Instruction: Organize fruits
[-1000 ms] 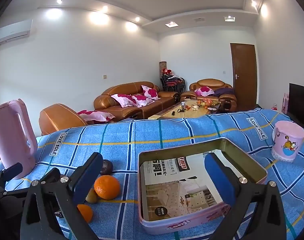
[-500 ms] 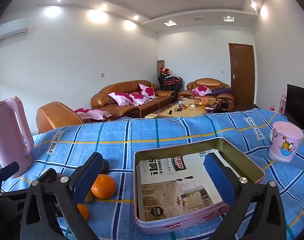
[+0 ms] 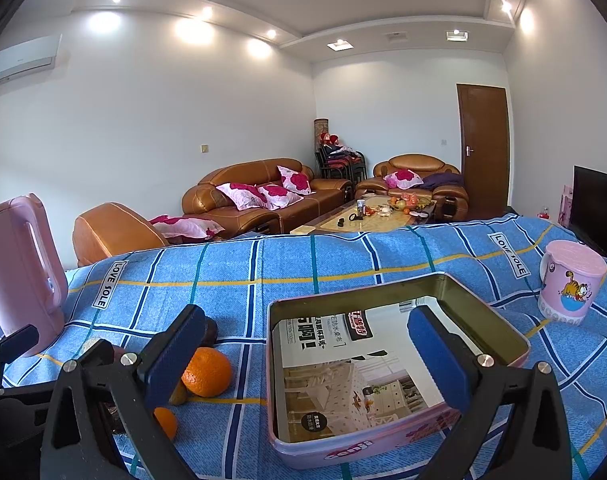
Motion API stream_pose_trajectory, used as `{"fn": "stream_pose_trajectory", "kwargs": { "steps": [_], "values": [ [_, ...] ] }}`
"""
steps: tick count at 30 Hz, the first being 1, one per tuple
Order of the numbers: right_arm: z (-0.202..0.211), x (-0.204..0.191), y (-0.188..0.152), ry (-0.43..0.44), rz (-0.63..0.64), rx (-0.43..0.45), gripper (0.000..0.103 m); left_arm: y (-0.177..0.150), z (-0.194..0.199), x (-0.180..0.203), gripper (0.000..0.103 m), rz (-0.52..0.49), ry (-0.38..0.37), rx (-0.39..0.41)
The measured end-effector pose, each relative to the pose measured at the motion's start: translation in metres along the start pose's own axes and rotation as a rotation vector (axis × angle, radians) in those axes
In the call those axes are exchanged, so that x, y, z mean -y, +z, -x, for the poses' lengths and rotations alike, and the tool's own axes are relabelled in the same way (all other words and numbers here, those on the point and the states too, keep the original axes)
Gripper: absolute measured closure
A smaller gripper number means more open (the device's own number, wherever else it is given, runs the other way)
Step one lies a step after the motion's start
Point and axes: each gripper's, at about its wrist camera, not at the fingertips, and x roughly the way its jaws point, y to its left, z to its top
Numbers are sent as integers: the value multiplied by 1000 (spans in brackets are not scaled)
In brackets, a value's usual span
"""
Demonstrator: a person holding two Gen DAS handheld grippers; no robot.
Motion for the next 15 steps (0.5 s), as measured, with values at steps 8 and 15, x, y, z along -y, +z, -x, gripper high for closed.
{"fn": "stream_pose_trajectory", "kwargs": {
  "steps": [8, 15],
  "values": [
    [-1, 1, 0, 7, -5, -6, 1, -2, 0, 0, 0, -5, 1, 1],
    [-2, 1, 0, 11, -5, -8, 1, -3, 0, 2, 0, -5, 0, -1]
  ]
}}
